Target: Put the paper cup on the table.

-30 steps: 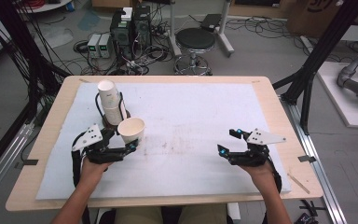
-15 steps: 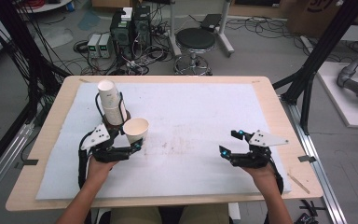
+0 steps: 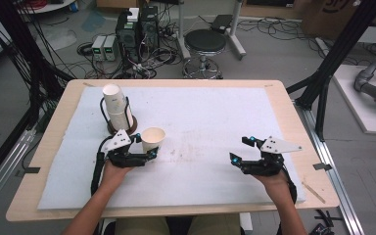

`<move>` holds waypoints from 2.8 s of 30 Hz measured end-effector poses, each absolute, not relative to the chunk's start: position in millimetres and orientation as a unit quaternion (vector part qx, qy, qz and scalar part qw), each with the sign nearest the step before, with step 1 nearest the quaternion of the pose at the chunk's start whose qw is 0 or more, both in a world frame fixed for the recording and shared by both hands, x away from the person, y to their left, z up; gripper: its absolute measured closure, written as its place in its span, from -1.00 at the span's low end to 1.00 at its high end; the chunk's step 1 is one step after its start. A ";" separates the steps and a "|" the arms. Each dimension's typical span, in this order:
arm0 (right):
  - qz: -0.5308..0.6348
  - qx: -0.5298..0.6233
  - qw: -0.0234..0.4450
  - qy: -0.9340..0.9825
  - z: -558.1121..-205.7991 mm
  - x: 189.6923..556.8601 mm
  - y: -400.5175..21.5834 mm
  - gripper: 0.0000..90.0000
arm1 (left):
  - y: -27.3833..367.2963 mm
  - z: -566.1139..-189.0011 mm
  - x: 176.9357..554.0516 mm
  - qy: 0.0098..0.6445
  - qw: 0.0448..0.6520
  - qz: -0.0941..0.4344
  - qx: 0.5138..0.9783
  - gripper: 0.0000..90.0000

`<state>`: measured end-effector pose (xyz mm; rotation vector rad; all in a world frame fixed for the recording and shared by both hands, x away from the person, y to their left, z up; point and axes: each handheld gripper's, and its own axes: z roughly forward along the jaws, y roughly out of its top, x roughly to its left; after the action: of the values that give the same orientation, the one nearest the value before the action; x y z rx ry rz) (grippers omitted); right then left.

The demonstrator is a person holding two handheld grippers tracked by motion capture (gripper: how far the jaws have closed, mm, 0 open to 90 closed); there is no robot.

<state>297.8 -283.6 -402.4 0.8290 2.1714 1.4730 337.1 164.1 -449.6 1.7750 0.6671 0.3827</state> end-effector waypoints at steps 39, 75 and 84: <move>0.504 0.316 0.196 0.779 -405.6 297.0 -287.9 -0.51 | 234.8 -424.8 298.1 0.337 0.587 0.170 0.716 -0.65; 0.497 0.336 0.231 0.765 -401.9 292.6 -295.0 -0.54 | 264.4 -419.3 278.3 0.336 0.620 0.225 0.673 -0.65; 0.495 0.337 0.229 0.767 -403.4 293.6 -295.4 -0.54 | 264.5 -420.1 279.6 0.339 0.621 0.225 0.669 -0.65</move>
<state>293.6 -295.4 -403.4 0.9272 2.1117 1.3638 279.6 264.5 -420.1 1.5385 0.7790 0.5171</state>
